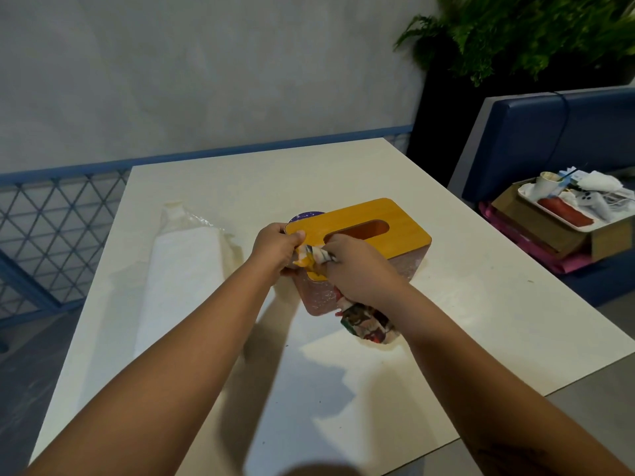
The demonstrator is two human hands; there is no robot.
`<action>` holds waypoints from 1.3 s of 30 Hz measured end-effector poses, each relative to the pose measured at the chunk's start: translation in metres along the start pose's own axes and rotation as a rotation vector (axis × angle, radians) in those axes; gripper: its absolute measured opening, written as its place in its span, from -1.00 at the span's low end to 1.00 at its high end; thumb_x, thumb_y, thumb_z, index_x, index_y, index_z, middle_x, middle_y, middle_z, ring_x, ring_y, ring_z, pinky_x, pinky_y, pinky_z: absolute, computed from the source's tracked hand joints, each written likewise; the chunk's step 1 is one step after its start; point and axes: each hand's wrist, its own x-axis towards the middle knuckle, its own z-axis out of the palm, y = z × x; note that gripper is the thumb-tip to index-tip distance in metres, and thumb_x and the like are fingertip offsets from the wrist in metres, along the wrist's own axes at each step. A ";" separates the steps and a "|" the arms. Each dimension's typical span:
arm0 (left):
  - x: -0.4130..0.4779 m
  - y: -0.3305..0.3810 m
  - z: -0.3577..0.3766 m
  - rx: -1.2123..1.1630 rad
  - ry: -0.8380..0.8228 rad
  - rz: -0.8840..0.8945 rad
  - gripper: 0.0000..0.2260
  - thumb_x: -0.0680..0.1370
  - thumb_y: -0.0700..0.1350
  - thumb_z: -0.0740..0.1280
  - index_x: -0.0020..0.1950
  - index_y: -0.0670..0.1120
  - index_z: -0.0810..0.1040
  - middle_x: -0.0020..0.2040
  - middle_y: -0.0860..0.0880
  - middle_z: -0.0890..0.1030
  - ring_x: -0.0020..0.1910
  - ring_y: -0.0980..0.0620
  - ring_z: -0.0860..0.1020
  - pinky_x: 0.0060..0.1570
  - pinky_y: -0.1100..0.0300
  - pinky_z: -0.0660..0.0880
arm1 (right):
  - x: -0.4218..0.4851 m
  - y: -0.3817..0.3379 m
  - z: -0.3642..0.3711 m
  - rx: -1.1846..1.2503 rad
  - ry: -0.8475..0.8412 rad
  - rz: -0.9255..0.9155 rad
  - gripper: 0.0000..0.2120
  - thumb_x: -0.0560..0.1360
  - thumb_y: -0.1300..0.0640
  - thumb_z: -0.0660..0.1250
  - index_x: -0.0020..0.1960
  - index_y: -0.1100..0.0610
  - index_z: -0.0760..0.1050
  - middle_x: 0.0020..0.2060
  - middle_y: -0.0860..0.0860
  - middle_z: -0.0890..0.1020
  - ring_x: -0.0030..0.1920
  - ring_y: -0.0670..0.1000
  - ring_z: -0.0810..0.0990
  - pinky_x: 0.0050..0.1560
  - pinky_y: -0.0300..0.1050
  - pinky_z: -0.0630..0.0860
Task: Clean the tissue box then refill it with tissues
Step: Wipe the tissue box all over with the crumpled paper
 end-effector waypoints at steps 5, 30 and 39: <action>-0.001 0.002 -0.001 0.021 -0.014 0.020 -0.78 0.56 -0.14 0.28 0.18 -0.19 0.49 -0.01 -0.14 0.54 -0.12 -0.09 0.54 -0.13 -0.03 0.57 | -0.013 0.004 -0.015 0.463 -0.207 0.127 -0.82 0.56 0.16 0.23 -0.10 0.26 0.52 -0.27 0.12 0.54 -0.25 0.06 0.48 -0.20 -0.06 0.39; -0.003 0.004 -0.001 0.003 -0.009 -0.001 -0.84 0.56 -0.14 0.28 0.11 -0.15 0.49 0.08 -0.19 0.55 0.12 -0.21 0.53 0.06 -0.23 0.53 | 0.043 0.028 -0.036 0.474 -0.104 0.313 -0.81 0.54 0.15 0.29 -0.06 0.28 0.56 -0.21 0.16 0.60 -0.16 0.11 0.53 -0.07 0.00 0.47; 0.002 0.001 0.001 0.000 -0.014 0.014 -0.84 0.57 -0.17 0.27 0.12 -0.17 0.50 -0.19 -0.05 0.51 -0.12 -0.09 0.51 -0.05 -0.12 0.57 | 0.009 0.016 -0.022 0.292 -0.127 0.050 -0.84 0.54 0.23 0.20 -0.12 0.23 0.53 -0.25 0.10 0.57 -0.25 0.02 0.47 -0.21 -0.07 0.38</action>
